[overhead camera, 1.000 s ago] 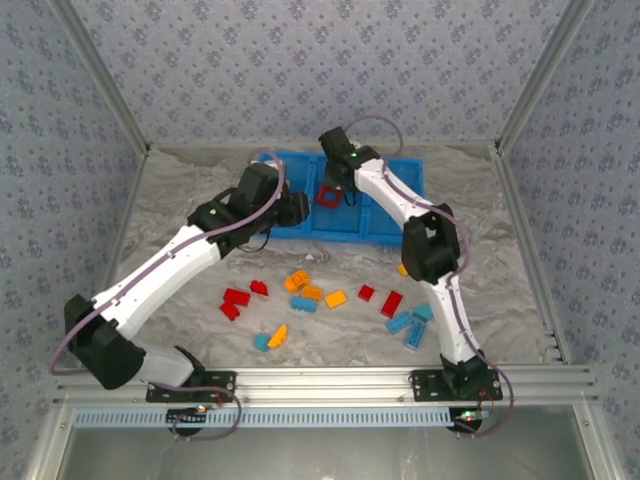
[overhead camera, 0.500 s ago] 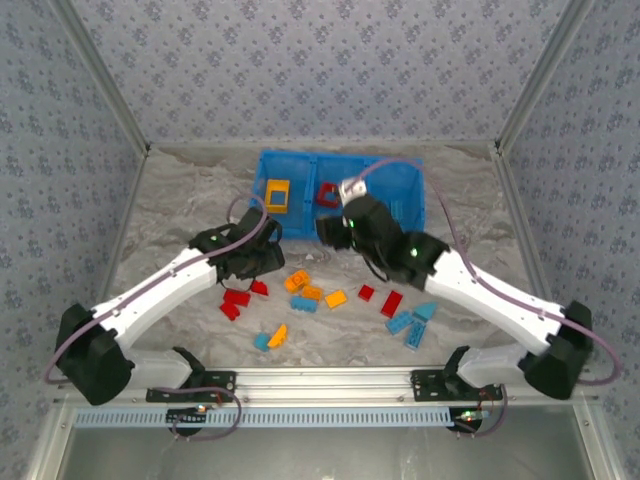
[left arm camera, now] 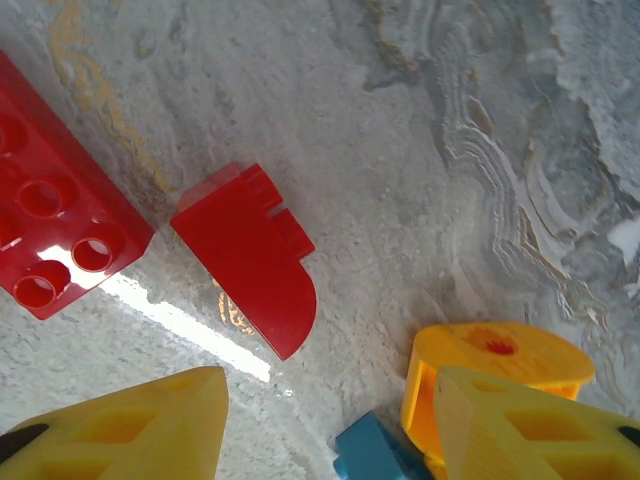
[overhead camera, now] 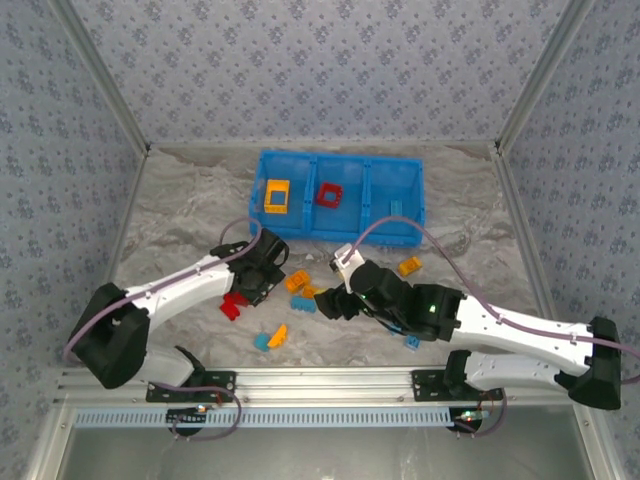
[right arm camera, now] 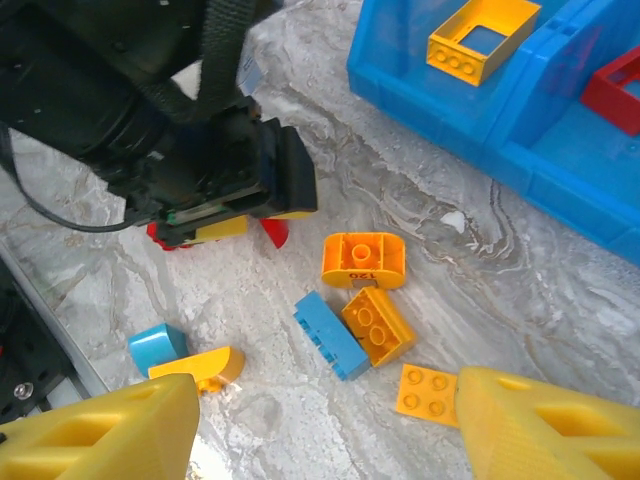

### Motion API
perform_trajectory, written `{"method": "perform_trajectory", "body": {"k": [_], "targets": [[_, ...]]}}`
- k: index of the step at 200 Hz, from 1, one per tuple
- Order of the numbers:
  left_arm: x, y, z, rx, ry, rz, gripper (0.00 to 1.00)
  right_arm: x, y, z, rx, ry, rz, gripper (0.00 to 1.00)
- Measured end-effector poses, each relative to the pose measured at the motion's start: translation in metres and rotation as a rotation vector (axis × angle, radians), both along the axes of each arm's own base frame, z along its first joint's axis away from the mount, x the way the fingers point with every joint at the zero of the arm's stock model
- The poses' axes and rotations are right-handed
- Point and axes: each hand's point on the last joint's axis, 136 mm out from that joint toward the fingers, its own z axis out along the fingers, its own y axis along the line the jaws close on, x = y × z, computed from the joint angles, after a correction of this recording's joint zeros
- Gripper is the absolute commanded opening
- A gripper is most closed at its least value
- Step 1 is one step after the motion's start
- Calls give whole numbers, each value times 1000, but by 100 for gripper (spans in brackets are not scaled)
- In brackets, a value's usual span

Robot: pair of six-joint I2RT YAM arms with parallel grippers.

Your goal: Sort the legos into containers by color

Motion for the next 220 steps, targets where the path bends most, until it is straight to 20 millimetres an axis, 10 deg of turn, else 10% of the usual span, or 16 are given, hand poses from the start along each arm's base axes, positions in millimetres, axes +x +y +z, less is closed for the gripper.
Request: {"method": "perform_trajectory", "body": {"k": [86, 151, 220], "targets": [[4, 19, -23, 4, 67, 220, 53, -4, 13, -10, 1, 33, 21, 73], [12, 23, -39, 16, 85, 263, 24, -4, 17, -18, -11, 54, 14, 73], [25, 14, -14, 52, 9, 149, 8, 8, 0, -11, -28, 13, -90, 71]]}}
